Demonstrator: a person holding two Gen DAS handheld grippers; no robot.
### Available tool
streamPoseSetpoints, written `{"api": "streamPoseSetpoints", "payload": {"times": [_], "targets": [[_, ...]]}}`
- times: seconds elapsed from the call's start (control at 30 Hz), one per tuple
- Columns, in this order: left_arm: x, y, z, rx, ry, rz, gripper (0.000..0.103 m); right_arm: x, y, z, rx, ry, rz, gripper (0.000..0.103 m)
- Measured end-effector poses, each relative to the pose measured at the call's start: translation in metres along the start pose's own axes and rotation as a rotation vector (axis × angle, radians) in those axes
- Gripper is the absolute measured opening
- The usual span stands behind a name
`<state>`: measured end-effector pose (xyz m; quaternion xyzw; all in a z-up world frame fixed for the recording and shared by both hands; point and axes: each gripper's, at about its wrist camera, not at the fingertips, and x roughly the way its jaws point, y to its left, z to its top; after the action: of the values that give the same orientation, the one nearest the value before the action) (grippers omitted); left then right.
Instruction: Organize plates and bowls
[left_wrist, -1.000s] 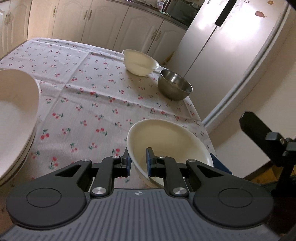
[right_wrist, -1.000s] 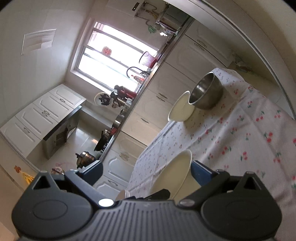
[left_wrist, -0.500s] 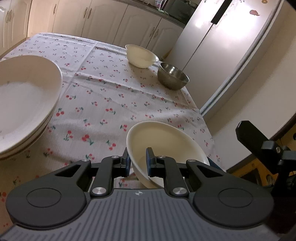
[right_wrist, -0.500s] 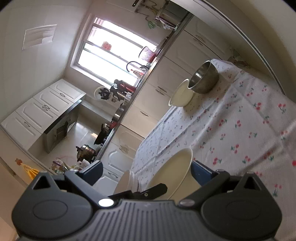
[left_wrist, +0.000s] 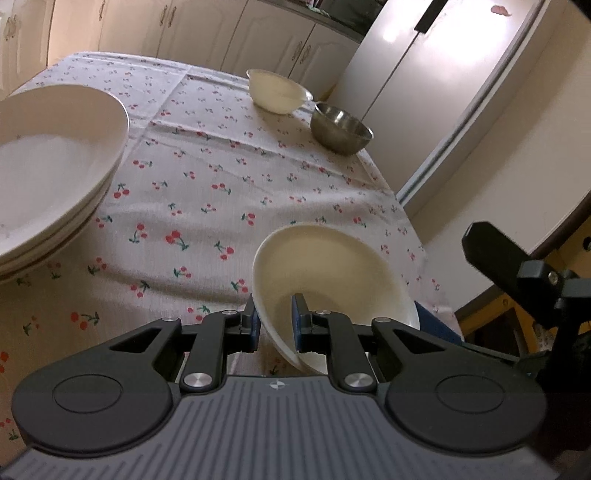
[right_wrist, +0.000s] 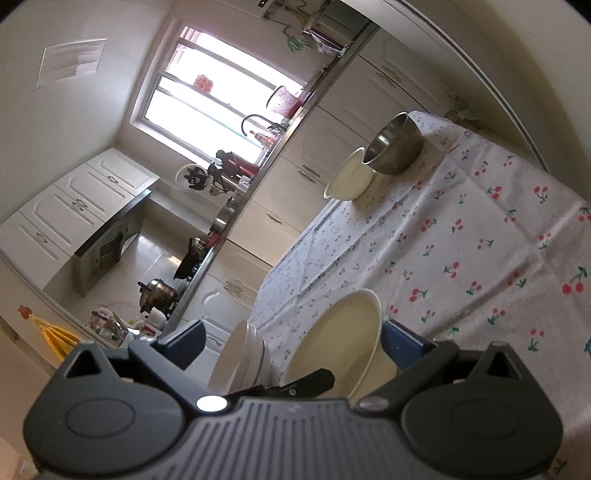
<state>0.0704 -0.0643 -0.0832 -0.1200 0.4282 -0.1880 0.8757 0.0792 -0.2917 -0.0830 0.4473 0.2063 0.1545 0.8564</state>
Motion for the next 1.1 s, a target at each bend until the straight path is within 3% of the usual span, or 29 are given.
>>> {"api": "streamPoseSetpoints", "payload": {"times": [0.2, 0.3, 0.47, 0.7, 0.9, 1.1], "targets": [[-0.002, 0.006, -0.001, -0.009, -0.001, -0.002, 0.016, -0.001, -0.002, -0.001, 0.012, 0.011, -0.012, 0.102], [-0.006, 0.01, 0.002, -0.002, -0.015, 0.003, 0.022, -0.006, 0.001, 0.001, 0.007, -0.012, -0.042, 0.102], [-0.027, 0.013, 0.005, 0.041, -0.071, 0.01, 0.05, -0.02, 0.007, 0.009, -0.014, -0.05, -0.078, 0.102], [-0.057, 0.014, 0.015, 0.078, -0.131, -0.004, 0.07, -0.033, 0.026, 0.019, -0.068, -0.068, -0.139, 0.102], [-0.076, 0.014, 0.023, 0.098, -0.165, -0.004, 0.098, -0.034, 0.044, 0.022, -0.109, -0.044, -0.181, 0.102], [-0.095, 0.017, 0.039, 0.08, -0.194, 0.011, 0.103, -0.03, 0.058, 0.029, -0.151, -0.013, -0.214, 0.102]]}}
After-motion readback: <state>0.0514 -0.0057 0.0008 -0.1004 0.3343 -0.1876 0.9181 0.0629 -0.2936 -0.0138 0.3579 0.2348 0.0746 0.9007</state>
